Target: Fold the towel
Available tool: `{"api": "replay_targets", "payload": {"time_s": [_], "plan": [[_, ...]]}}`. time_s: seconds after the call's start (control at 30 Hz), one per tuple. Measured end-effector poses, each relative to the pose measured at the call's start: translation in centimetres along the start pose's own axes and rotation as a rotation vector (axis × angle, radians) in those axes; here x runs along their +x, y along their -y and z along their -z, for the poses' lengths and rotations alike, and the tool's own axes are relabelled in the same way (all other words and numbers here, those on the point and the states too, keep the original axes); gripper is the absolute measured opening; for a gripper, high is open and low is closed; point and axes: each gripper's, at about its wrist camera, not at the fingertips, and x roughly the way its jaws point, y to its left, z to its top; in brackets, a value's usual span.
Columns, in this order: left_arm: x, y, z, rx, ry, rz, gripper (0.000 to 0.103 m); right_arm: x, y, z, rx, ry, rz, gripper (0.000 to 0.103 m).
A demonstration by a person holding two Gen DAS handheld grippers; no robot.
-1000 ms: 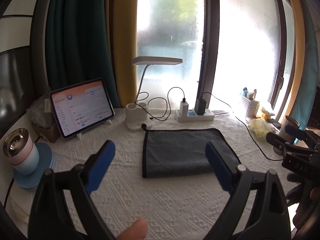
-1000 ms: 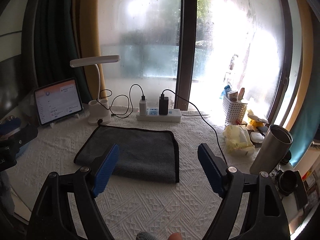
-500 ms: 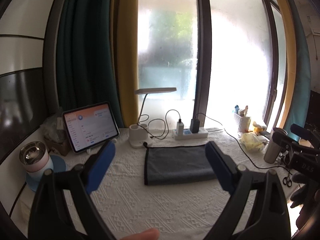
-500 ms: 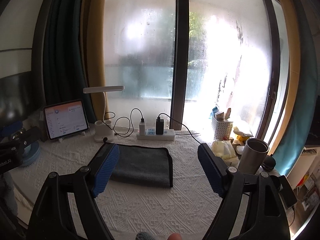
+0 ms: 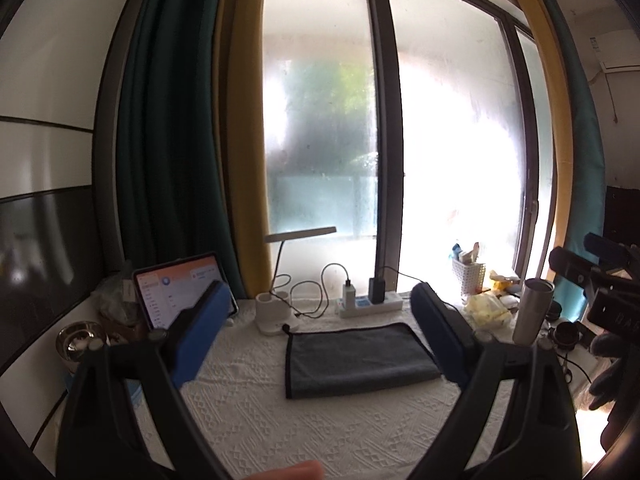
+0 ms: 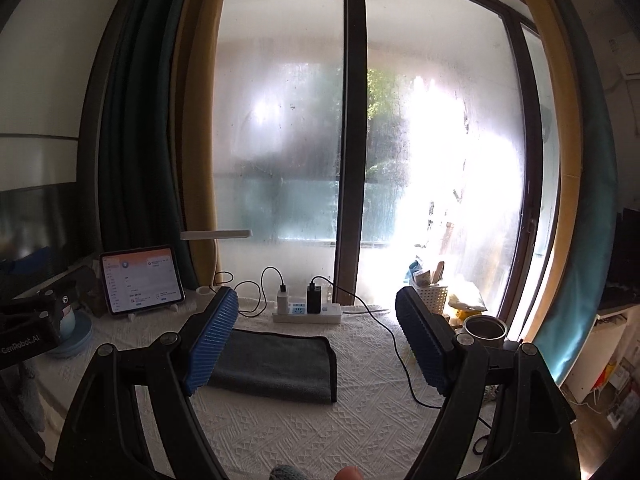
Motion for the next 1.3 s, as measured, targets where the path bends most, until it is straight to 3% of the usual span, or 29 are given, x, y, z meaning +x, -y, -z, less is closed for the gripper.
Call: {"api": "replay_targets", "payload": {"time_s": [0.47, 1.3], "plan": [[-1.8, 0.0, -0.7, -0.014, 0.077, 0.008, 0.093, -2.3, -0.3, -0.6, -0.008, 0.062, 0.003, 0.084], [-1.5, 0.2, -0.3, -0.012, 0.061, 0.020, 0.093, -1.8, -0.7, -0.2, -0.011, 0.043, 0.005, 0.084]]}}
